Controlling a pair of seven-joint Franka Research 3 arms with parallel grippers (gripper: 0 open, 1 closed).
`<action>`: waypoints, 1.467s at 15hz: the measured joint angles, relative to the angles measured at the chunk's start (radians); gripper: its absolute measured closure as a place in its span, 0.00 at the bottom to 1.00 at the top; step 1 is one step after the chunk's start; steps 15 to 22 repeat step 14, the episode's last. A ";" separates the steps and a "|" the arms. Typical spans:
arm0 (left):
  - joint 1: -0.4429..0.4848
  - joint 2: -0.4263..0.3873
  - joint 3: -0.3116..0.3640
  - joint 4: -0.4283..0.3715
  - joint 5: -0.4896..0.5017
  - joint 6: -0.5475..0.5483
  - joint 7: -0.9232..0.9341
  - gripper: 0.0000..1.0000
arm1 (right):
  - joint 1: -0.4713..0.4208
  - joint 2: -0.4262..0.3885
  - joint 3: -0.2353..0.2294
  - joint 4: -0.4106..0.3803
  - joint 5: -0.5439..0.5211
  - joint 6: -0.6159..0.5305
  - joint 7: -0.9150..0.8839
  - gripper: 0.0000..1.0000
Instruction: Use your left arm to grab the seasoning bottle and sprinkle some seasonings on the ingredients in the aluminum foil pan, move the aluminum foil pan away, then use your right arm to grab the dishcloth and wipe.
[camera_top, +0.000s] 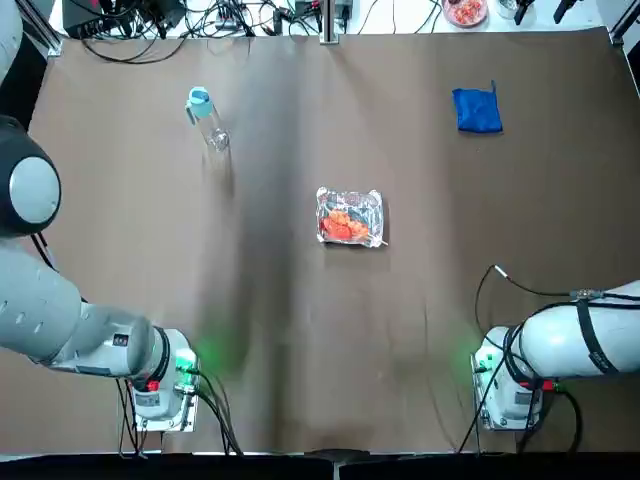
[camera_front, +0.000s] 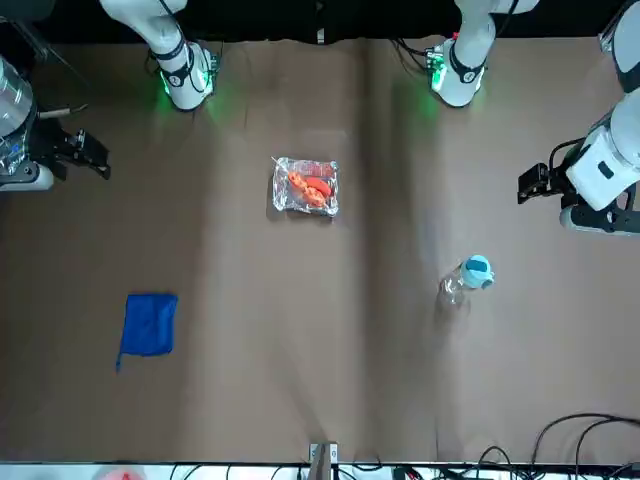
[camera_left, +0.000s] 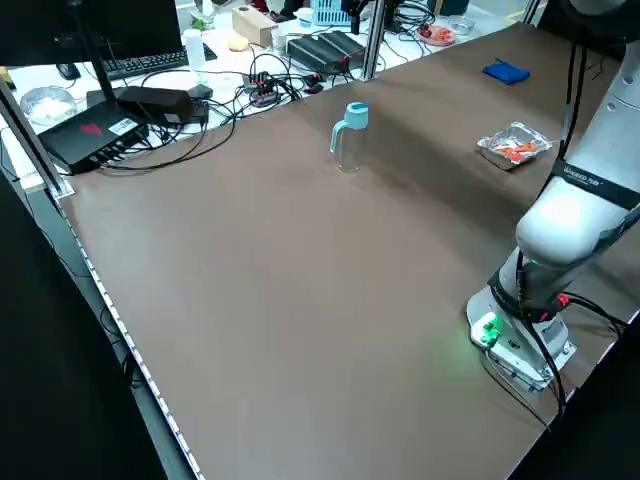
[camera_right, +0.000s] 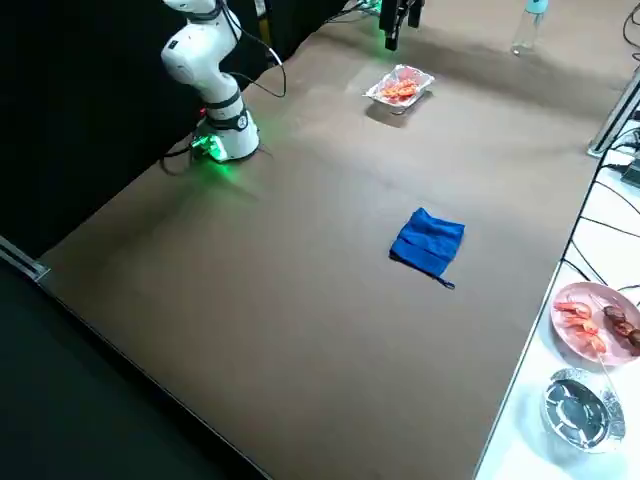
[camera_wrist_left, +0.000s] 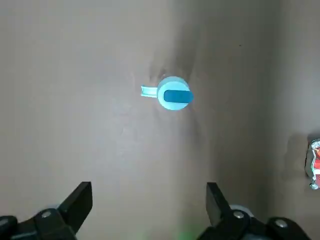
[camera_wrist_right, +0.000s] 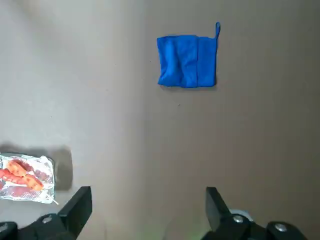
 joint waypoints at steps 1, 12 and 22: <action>0.000 0.000 0.000 0.000 0.000 0.000 0.000 0.00 | 0.002 0.000 0.001 0.000 -0.003 0.000 0.000 0.00; -0.008 0.000 -0.011 0.000 0.091 0.000 0.000 0.00 | 0.003 0.000 0.001 -0.001 -0.005 -0.017 -0.001 0.00; -0.011 0.000 -0.012 0.000 0.091 0.000 0.000 0.00 | 0.003 0.000 0.001 -0.001 -0.005 -0.017 -0.001 0.00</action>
